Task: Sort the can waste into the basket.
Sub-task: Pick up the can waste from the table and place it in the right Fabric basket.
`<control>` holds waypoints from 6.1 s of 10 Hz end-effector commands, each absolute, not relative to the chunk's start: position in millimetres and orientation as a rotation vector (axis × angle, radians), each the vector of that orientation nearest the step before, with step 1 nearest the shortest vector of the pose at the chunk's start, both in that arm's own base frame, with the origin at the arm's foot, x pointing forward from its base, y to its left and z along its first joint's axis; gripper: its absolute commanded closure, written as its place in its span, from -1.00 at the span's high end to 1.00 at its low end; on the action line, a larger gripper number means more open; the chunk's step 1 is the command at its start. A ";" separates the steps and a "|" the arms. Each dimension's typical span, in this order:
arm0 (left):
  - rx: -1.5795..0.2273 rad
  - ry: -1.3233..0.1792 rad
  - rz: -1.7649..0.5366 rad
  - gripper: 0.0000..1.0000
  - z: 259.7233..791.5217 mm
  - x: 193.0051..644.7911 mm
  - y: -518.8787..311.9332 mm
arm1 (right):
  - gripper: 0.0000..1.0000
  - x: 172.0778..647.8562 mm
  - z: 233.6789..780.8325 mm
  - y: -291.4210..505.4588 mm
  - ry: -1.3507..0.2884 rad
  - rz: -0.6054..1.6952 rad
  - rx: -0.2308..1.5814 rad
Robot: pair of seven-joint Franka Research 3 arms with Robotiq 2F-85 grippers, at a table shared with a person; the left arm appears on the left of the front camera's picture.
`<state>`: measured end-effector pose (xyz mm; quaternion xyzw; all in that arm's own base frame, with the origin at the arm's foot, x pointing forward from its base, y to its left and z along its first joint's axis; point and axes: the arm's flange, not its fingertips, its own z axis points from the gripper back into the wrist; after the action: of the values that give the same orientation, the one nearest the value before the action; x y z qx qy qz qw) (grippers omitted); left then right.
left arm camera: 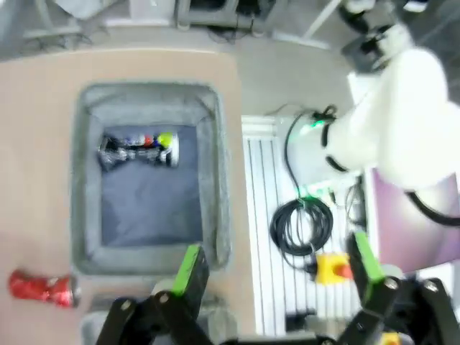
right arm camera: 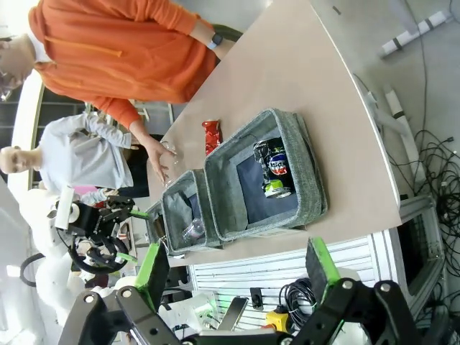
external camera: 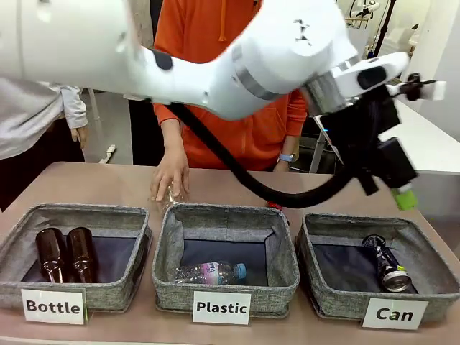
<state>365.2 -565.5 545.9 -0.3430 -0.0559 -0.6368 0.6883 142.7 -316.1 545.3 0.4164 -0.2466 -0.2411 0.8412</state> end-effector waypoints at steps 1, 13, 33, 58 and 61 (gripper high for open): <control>-0.800 -0.090 -1.405 1.00 550.9 366.0 -490.5 | 1.00 140.7 549.0 -313.7 -0.530 -0.512 0.895; -1.298 -0.612 -0.128 1.00 498.7 298.4 93.4 | 1.00 301.5 494.7 -49.5 -0.014 -0.209 1.350; -1.273 -0.599 -0.083 1.00 495.0 286.2 115.5 | 1.00 375.1 514.4 17.4 0.065 -0.046 0.767; -1.273 -0.599 -0.083 1.00 495.0 286.2 115.5 | 1.00 575.5 317.9 214.1 0.040 -0.348 0.036; -1.273 -0.599 -0.083 1.00 495.0 286.2 115.5 | 1.00 574.7 295.2 213.1 0.014 -0.278 0.082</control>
<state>287.3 116.2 491.4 -0.5780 -0.2743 -0.0427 0.7674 580.6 216.0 300.9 0.0210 0.0087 -0.1576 0.9872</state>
